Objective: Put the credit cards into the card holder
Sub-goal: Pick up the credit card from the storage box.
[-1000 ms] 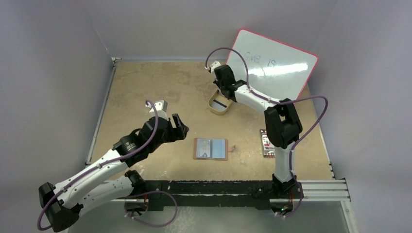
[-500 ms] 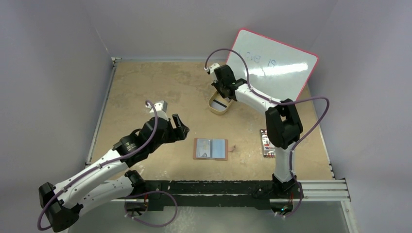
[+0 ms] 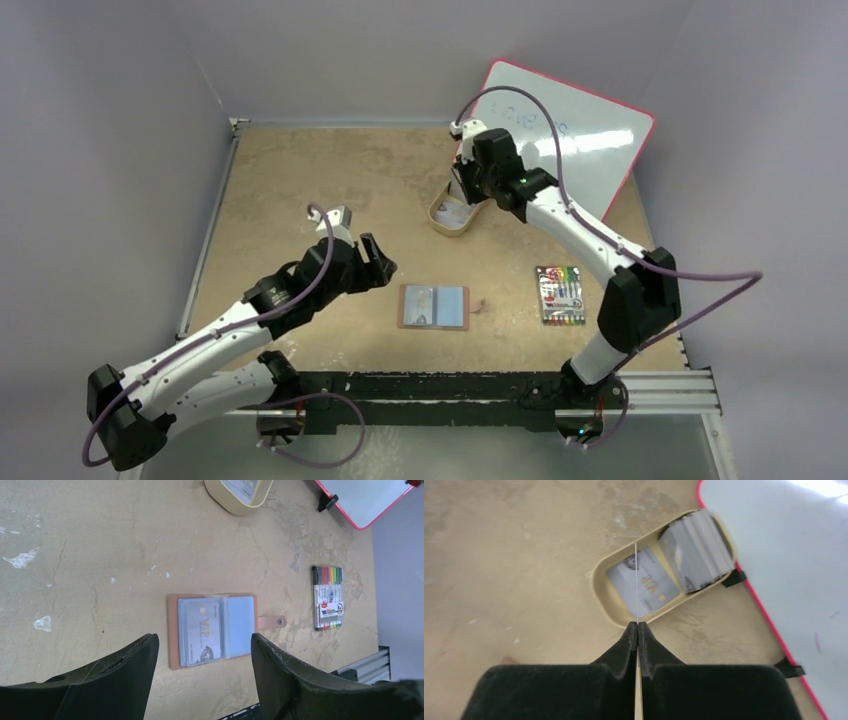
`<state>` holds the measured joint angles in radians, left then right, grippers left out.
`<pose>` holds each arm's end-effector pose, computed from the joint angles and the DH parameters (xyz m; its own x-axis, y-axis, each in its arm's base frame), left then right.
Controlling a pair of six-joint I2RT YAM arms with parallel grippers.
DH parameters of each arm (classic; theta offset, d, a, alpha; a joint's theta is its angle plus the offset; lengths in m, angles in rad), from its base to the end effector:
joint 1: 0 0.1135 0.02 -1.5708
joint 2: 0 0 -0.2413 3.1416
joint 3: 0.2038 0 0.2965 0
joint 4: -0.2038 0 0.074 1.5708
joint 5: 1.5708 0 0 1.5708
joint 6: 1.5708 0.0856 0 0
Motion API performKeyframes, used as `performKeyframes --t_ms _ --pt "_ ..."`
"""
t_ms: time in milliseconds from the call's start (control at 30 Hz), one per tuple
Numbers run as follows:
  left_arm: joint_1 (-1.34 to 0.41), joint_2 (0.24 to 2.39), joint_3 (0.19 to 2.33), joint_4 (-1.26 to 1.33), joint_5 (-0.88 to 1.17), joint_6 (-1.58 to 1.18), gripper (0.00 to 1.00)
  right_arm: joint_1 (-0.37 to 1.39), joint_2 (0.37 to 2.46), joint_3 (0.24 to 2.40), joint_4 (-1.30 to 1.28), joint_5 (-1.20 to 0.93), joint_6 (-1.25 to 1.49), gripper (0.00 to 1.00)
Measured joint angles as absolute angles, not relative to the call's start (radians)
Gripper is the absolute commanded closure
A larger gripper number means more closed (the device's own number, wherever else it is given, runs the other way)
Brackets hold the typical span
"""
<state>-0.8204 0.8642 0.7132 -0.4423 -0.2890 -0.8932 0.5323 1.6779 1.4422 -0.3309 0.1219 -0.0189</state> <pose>0.2148 -0.1946 0.2254 -0.6597 -0.3875 -0.6439 0.0415 0.8367 -0.5460 0.4157 0.2327 0.2586 -0.4546 -0.2895 -0.8423 -0.4240 0.9020 -0.0812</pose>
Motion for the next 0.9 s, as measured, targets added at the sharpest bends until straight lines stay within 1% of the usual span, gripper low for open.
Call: performKeyframes --t_ms 167,367,467,567,800,900 --pt "-0.82 0.879 0.713 -0.397 -0.252 -0.933 0.37 0.531 1.502 1.26 -0.199 -0.079 0.13 1.0" --pt "-0.82 0.879 0.713 -0.274 -0.194 -1.014 0.41 0.531 1.272 0.931 0.144 -0.307 0.421 1.0" --pt "-0.82 0.874 0.71 -0.202 -0.177 -1.05 0.43 0.531 1.185 0.801 0.294 -0.388 0.574 1.0" --pt "-0.82 0.863 0.708 -0.136 -0.163 -1.076 0.46 0.531 1.132 0.723 0.427 -0.455 0.701 1.0" --pt "-0.82 0.838 0.708 -0.006 -0.155 -1.089 0.47 0.531 1.057 0.561 0.722 -0.586 0.951 1.0" --pt "-0.82 0.84 0.708 0.022 -0.149 -1.085 0.54 0.531 1.056 0.521 0.809 -0.621 1.018 1.0"
